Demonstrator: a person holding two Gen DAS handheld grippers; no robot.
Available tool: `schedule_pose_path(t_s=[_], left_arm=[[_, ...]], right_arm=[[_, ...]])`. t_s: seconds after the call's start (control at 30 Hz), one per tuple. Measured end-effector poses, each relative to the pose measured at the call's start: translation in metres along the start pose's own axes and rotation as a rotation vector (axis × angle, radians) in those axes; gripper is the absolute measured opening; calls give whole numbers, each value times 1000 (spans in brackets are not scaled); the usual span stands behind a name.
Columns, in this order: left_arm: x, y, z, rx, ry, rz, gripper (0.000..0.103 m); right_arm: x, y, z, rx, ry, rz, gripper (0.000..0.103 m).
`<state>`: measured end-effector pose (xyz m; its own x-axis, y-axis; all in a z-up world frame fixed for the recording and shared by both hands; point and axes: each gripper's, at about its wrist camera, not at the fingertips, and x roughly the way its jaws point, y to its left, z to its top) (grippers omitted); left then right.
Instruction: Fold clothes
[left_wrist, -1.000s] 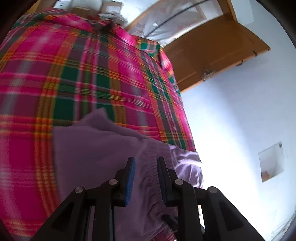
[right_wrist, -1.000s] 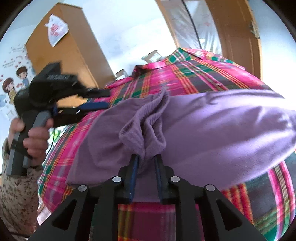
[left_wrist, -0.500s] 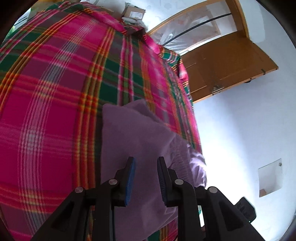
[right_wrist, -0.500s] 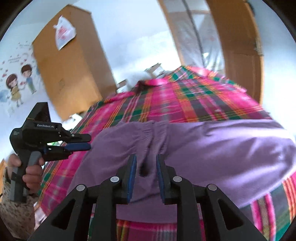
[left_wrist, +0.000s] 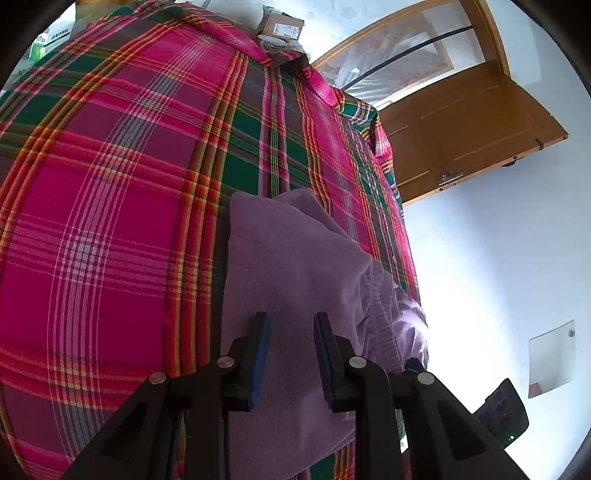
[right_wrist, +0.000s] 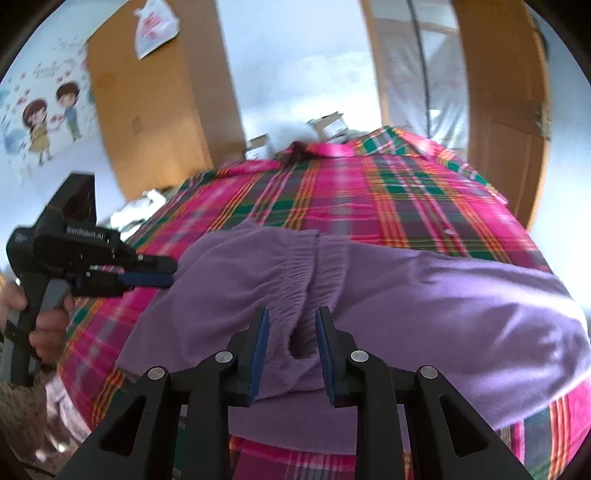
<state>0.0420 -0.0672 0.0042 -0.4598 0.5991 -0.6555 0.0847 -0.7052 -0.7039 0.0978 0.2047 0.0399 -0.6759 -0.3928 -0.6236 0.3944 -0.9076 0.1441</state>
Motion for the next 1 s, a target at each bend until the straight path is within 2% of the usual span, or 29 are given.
schedule_pose_path(t_s=[0.1,0.17,0.2,0.3,0.57,0.63,0.7,0.77,0.83,0.87,1.0], left_arm=[[-1,2,-4,-4,2,3,24],[0,2,-6,-5,2,6,24],[-1,3,-8,-7,2,9,24],[-3,5,-10,-11,0,11,24],[-1,6,-12,-17,2,20,25],[1,6,-11,-19,6,24,25],[3,5,-10,-19,7,28,25],[3,4,-9,-19,8,31,25],[2,4,-8,-22,6,33,25],[2,4,-8,-24,5,34,25],[1,3,-8,-21,6,38,25]], right_arm=[[11,2,0,-19,66,15,27],[12,1,-1,-26,75,10,27],[11,-1,-1,-18,73,22,24],[8,-10,-1,30,67,50,7],[-15,-26,0,141,25,90,6],[-8,-28,-3,146,55,64,7],[5,-31,-11,157,115,49,10],[5,-34,-11,180,104,67,11],[1,-39,-6,200,91,85,24],[0,-41,-4,210,84,93,34],[5,-53,2,237,86,109,46]])
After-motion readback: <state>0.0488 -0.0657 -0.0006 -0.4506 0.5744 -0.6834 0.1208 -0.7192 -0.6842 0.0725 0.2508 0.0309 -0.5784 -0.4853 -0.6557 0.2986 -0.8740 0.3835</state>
